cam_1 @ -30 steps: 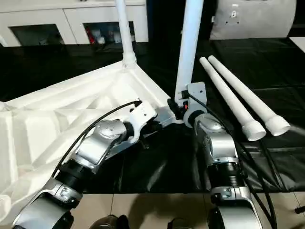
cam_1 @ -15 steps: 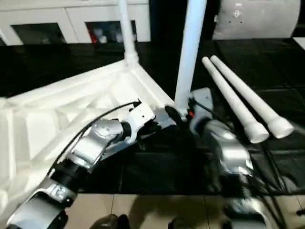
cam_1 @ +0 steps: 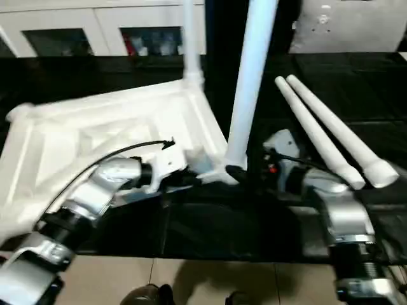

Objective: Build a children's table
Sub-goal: Rotate leg to tighten

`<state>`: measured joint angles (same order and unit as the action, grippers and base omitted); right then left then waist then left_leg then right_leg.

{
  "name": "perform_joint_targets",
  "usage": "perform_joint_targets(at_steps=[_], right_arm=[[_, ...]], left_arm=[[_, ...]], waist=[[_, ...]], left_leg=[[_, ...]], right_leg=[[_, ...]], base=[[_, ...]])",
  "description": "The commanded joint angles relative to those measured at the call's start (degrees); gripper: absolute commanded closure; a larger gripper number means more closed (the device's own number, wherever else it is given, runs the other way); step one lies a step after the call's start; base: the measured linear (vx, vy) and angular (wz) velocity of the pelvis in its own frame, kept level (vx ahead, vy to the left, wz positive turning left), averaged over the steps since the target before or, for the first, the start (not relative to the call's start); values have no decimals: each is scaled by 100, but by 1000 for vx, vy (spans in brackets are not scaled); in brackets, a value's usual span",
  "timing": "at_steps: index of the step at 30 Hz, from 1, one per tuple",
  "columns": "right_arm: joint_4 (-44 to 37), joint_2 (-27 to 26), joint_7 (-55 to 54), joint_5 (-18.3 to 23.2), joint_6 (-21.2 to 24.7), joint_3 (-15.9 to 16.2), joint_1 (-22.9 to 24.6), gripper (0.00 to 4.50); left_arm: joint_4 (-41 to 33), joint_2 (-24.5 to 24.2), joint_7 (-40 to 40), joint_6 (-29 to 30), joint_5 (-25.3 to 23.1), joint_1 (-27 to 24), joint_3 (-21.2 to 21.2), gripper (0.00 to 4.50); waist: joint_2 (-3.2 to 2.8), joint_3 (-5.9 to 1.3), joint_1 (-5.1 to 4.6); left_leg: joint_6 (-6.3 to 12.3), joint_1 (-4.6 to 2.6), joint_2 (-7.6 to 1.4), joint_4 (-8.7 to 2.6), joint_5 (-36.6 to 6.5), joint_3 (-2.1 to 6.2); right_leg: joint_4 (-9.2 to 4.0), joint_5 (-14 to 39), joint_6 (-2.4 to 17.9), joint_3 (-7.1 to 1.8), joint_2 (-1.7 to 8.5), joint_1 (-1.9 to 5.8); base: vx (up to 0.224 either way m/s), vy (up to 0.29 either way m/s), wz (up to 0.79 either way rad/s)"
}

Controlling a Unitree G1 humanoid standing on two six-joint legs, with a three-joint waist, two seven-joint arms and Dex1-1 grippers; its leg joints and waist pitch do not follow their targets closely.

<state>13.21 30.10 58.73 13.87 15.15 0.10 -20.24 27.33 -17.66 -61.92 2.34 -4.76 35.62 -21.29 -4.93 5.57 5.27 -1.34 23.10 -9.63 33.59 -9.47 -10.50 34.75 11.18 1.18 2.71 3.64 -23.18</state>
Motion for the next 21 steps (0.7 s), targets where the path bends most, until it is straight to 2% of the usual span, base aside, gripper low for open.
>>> perform_joint_targets(at_steps=[1, 5, 6, 8, 10, 13, 16, 21], right_arm=[[-167, 95, 278, 2, -94, 199, 90, 9], [-88, 122, 482, -113, -279, 385, 89, 9], [-53, 91, 526, -89, -293, 396, 60, 9], [-15, 48, 582, -35, -262, 404, 19, 9], [59, 37, 610, -41, -296, 442, -25, 9], [168, 26, 626, -64, -362, 490, -69, 48], [193, 26, 657, -43, -380, 506, -77, 72], [201, 5, 733, -10, -381, 509, -83, 117]], left_arm=[[-4, -92, -312, -152, -80, -21, -211, 450], [49, -160, -564, -310, -10, 9, -246, 450], [44, -187, -681, -336, 39, 17, -274, 450], [-6, -227, -843, -372, 100, 6, -313, 450], [1, -232, -882, -415, 107, 9, -315, 450], [46, -217, -891, -467, 79, 19, -300, 450], [69, -217, -892, -495, 67, 14, -300, 450], [91, -223, -890, -535, 73, 8, -312, 450]], waist=[[53, -387, 14], [60, -381, 25], [96, -379, 23], [74, -380, 34], [77, -381, 37], [75, -383, 52], [98, -387, 54], [101, -382, 57]], left_leg=[[568, -151, -389, -375, -1182, 162], [510, -147, -392, -386, -1260, 163], [511, -148, -387, -386, -1267, 158], [513, -146, -391, -388, -1241, 161], [512, -148, -389, -385, -1240, 156], [504, -153, -399, -387, -1209, 159], [520, -146, -392, -382, -1174, 155], [530, -143, -391, -382, -1185, 153]], right_leg=[[-443, 850, 1370, -240, 499, 262], [-444, 945, 1402, -244, 514, 260], [-452, 978, 1398, -248, 511, 259], [-448, 1053, 1393, -249, 519, 255], [-447, 1064, 1401, -252, 518, 252], [-443, 1029, 1399, -251, 514, 246], [-438, 974, 1396, -252, 512, 253], [-448, 1097, 1362, -253, 519, 253]], base=[[0, 0, 0], [0, 0, 0], [0, 0, 0], [0, 0, 0], [0, 0, 0], [0, 0, 0], [0, 0, 0], [0, 0, 0]])
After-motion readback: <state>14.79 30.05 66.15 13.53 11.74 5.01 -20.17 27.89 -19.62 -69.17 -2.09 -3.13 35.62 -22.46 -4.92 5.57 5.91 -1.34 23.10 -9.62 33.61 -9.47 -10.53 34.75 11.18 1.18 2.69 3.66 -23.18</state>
